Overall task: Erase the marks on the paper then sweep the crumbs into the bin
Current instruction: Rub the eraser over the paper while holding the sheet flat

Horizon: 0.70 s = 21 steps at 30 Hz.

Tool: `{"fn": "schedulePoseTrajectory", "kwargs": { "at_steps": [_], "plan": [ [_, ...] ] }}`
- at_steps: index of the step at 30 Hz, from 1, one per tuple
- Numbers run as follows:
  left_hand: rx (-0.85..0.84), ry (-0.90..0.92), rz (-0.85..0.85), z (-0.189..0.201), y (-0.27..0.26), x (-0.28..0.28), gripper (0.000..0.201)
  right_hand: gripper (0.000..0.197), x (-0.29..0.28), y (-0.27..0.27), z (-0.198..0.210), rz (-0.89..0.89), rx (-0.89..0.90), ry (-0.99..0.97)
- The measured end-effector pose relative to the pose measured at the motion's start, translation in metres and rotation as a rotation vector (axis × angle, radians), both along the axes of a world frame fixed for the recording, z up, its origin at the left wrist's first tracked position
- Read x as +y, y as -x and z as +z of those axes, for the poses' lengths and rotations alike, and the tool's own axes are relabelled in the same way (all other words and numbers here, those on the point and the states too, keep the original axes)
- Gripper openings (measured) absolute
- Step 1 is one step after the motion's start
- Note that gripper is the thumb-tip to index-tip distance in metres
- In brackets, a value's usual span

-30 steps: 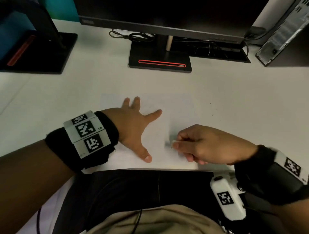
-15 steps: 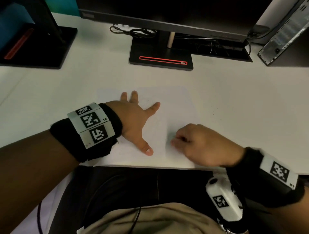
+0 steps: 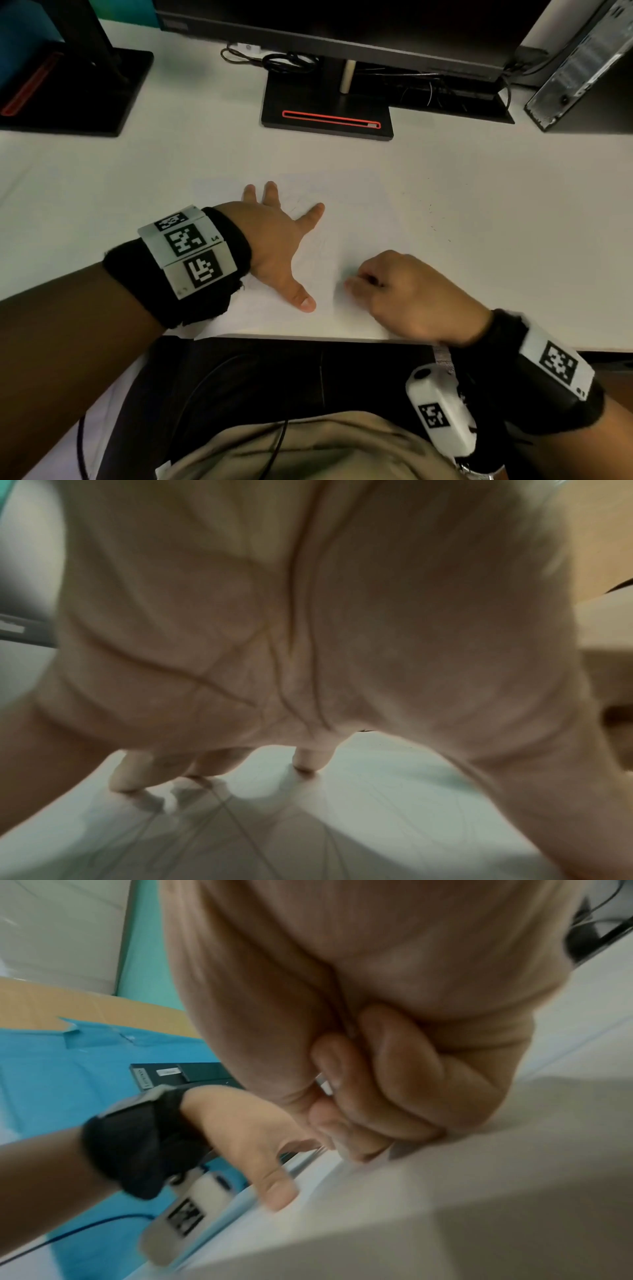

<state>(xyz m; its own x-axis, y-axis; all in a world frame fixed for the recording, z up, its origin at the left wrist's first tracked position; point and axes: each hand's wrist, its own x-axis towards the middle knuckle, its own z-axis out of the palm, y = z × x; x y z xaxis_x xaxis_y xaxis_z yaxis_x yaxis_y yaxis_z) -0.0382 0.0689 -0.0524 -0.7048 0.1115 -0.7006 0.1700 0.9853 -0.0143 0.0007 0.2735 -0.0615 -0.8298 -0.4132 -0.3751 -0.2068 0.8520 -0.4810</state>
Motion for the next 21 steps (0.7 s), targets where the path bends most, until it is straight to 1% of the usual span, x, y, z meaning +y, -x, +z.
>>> {"fn": "schedulePoseTrajectory", "kwargs": {
  "at_steps": [4,8,10,12,14,16,18,20,21],
  "plan": [
    [0.0,0.001,0.001,-0.001,0.001,0.002,0.148,0.041,-0.012,-0.017,-0.002,0.093,-0.049,-0.005],
    [0.001,0.0,0.017,0.0,0.001,0.002,0.148,0.045,-0.004,-0.004,-0.001,-0.016,-0.019,0.014],
    [0.004,-0.001,0.016,-0.001,0.002,0.002,0.148,0.042,-0.011,-0.011,-0.002,0.019,-0.008,0.024],
    [0.006,-0.004,0.011,-0.002,0.002,0.002,0.149,0.042,-0.017,-0.018,-0.003,0.076,-0.045,0.015],
    [0.007,-0.005,0.014,-0.002,0.002,0.002,0.148,0.044,-0.013,-0.011,-0.002,0.045,-0.058,0.014],
    [0.005,-0.001,0.022,-0.002,0.001,0.002,0.148,0.046,-0.009,-0.003,-0.002,-0.026,-0.018,0.016],
    [0.005,0.006,0.021,-0.001,0.001,0.004,0.148,0.044,-0.013,-0.009,-0.002,-0.001,0.009,0.013],
    [0.006,0.009,0.014,-0.001,0.001,0.005,0.148,0.043,-0.018,-0.017,-0.002,0.057,-0.021,-0.005],
    [0.007,0.009,0.012,-0.001,0.002,0.005,0.148,0.043,-0.017,-0.015,-0.002,0.058,-0.036,-0.006]
  ]
}}
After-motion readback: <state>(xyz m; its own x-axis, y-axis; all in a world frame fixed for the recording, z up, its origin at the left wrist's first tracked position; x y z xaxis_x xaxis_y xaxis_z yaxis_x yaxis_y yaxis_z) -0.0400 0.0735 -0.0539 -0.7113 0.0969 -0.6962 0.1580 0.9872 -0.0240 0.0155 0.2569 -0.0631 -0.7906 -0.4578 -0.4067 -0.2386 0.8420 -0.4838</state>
